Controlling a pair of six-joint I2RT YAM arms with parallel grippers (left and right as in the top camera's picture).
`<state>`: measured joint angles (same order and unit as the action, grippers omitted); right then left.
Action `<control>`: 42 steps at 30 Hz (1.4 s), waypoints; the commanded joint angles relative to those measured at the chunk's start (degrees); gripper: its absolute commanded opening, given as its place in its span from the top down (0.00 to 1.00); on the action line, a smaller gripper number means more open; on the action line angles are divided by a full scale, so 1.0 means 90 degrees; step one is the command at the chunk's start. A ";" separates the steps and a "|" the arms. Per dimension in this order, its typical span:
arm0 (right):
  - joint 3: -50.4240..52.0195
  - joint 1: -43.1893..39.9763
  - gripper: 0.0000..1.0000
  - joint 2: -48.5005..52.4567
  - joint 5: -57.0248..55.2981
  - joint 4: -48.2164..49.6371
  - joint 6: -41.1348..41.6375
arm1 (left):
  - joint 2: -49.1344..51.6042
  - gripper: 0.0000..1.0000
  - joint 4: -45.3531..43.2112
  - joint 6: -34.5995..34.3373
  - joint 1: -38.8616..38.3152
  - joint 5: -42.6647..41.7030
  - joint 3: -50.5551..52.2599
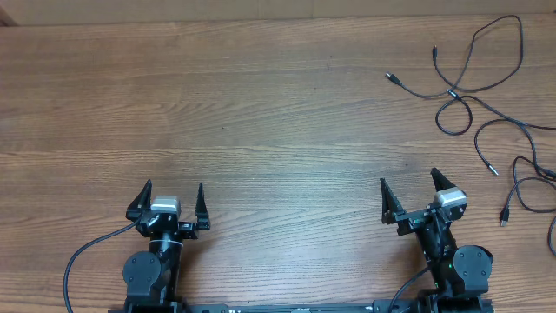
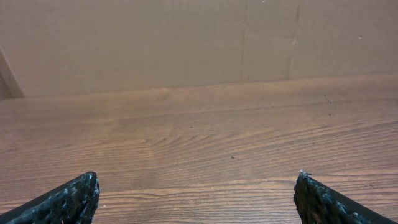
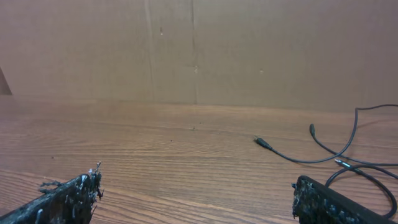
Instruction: Untangle cables
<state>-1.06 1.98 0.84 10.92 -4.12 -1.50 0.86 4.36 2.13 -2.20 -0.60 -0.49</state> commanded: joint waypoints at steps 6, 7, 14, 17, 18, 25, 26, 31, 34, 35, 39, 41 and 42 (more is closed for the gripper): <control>0.0066 0.0036 0.00 -0.0078 -0.0214 0.0012 -0.0012 | -0.0073 0.00 0.0005 0.0148 0.0039 0.0063 0.0024; 0.0066 0.0036 0.00 -0.0078 -0.0216 0.0012 -0.0015 | -0.0073 0.00 0.0005 0.0148 0.0039 0.0063 0.0024; 0.0066 0.0036 0.00 -0.0078 -0.0342 0.0007 -0.0012 | -0.0073 0.01 0.0005 0.0148 0.0039 0.0063 0.0024; 0.0066 0.0036 0.00 -0.0078 -0.0692 -0.0039 -0.0007 | -0.0073 0.00 0.0005 0.0148 0.0039 0.0063 0.0024; 0.0066 0.0036 0.00 -0.0078 -0.0772 -0.0049 -0.0005 | -0.0073 0.00 0.0005 0.0148 0.0039 0.0063 0.0027; 0.0066 0.0036 0.00 -0.0078 -0.1445 -0.0078 0.0682 | -0.0073 0.00 0.0005 0.0148 0.0039 0.0063 0.0024; 0.0066 0.0036 0.00 -0.0078 -0.1445 -0.0078 0.0682 | -0.0073 0.01 0.0005 0.0148 0.0039 0.0063 0.0024; 0.0066 0.0036 0.00 -0.0078 -0.1445 -0.0078 0.0663 | -0.0073 0.00 0.0005 0.0148 0.0039 0.0063 0.0024; 0.0066 0.0036 0.00 -0.0078 -0.1418 -0.0078 0.0663 | -0.0073 0.01 0.0005 0.0148 0.0039 0.0063 0.0024; 0.0066 0.0036 0.00 -0.0078 -0.1418 -0.0075 0.0665 | -0.0073 0.01 0.0005 0.0148 0.0039 0.0063 0.0024; 0.0066 0.0036 0.00 -0.0078 -0.1418 -0.0075 0.0665 | -0.0073 0.00 0.0005 0.0148 0.0039 0.0063 0.0024; 0.0066 0.0036 0.00 -0.0078 -0.1418 -0.0075 0.0665 | -0.0073 0.01 0.0005 0.0148 0.0039 0.0063 0.0024; 0.0066 0.0036 0.00 -0.0078 -0.1418 -0.0073 0.0665 | -0.0073 0.00 0.0005 0.0148 0.0039 0.0063 0.0024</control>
<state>-1.06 1.98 0.84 -0.91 -5.10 3.92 0.86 4.36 2.13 -2.20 -0.60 -0.49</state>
